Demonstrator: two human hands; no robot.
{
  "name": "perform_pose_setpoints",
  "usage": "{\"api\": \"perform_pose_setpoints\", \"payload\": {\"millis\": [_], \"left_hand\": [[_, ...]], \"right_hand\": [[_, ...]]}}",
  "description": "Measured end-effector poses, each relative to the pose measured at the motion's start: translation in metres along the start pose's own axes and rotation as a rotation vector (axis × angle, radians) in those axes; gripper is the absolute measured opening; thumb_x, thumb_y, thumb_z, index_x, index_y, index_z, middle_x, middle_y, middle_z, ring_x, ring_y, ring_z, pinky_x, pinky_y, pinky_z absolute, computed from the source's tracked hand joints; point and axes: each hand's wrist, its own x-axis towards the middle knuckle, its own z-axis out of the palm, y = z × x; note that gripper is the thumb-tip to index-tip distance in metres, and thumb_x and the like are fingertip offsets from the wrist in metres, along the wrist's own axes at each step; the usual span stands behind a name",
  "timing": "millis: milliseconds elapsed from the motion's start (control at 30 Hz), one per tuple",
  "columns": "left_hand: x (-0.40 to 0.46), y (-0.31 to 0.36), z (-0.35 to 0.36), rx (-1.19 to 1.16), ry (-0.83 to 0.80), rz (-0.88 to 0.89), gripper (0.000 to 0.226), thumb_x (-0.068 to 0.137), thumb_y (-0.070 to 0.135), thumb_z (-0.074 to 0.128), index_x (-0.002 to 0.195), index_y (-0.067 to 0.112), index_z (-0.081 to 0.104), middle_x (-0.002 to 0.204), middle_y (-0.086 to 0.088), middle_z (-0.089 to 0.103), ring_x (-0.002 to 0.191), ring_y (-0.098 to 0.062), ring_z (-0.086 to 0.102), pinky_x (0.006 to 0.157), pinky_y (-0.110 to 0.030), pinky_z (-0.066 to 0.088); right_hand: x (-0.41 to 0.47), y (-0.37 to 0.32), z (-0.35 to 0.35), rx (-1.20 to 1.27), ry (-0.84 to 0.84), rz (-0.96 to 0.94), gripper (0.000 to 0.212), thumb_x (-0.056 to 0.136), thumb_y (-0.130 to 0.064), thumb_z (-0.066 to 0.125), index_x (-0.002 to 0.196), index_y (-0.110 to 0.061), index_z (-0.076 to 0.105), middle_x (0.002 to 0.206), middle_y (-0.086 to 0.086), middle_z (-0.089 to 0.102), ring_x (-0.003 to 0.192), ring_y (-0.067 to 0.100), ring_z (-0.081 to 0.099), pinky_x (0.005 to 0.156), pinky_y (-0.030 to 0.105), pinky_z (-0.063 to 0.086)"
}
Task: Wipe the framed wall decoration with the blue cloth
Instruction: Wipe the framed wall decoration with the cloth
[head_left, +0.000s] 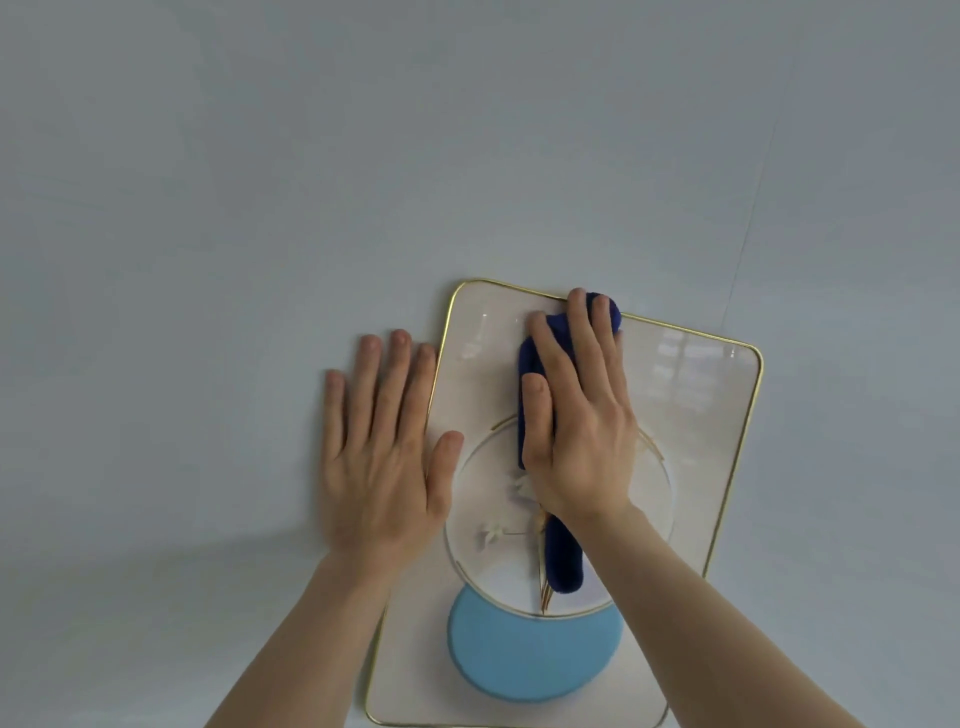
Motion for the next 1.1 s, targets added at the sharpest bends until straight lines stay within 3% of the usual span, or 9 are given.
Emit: {"api": "perform_pose_setpoints", "payload": {"millis": [233, 500, 700, 1100], "left_hand": [[-0.002, -0.001, 0.005, -0.073, 0.092, 0.017, 0.070, 0.104, 0.049, 0.006, 0.161, 0.012, 0.023, 0.171, -0.007, 0.020, 0.160, -0.024, 0.013, 0.130, -0.051, 0.012], [-0.002, -0.001, 0.004, -0.123, 0.111, 0.016, 0.071, 0.104, 0.048, 0.007, 0.160, 0.008, 0.026, 0.170, -0.007, 0.023, 0.159, -0.023, 0.017, 0.131, -0.048, 0.011], [-0.001, -0.001, 0.003, -0.119, 0.102, 0.004, 0.071, 0.104, 0.046, 0.007, 0.160, 0.006, 0.025, 0.170, -0.009, 0.024, 0.159, -0.022, 0.017, 0.130, -0.048, 0.013], [-0.003, -0.005, 0.000, -0.035, 0.045, 0.081, 0.077, 0.101, 0.057, 0.007, 0.162, 0.012, 0.020, 0.171, -0.011, 0.018, 0.160, -0.028, 0.011, 0.130, -0.053, 0.009]], "right_hand": [[0.010, -0.033, 0.027, 0.038, -0.048, -0.129, 0.039, 0.107, -0.014, 0.044, 0.141, -0.005, 0.059, 0.160, 0.020, 0.043, 0.155, 0.035, 0.031, 0.119, 0.055, 0.040], [0.013, -0.030, 0.022, 0.044, -0.124, -0.208, 0.044, 0.109, -0.017, 0.044, 0.150, -0.001, 0.045, 0.161, 0.016, 0.042, 0.156, 0.030, 0.031, 0.123, 0.053, 0.035], [-0.013, -0.031, 0.029, 0.114, -0.110, -0.289, 0.038, 0.103, -0.006, 0.060, 0.140, -0.003, 0.059, 0.152, 0.015, 0.055, 0.150, 0.028, 0.043, 0.120, 0.053, 0.040], [-0.044, -0.026, 0.029, 0.225, -0.090, -0.211, 0.040, 0.093, 0.001, 0.073, 0.132, -0.005, 0.067, 0.145, 0.014, 0.062, 0.146, 0.029, 0.049, 0.119, 0.056, 0.042]]}}
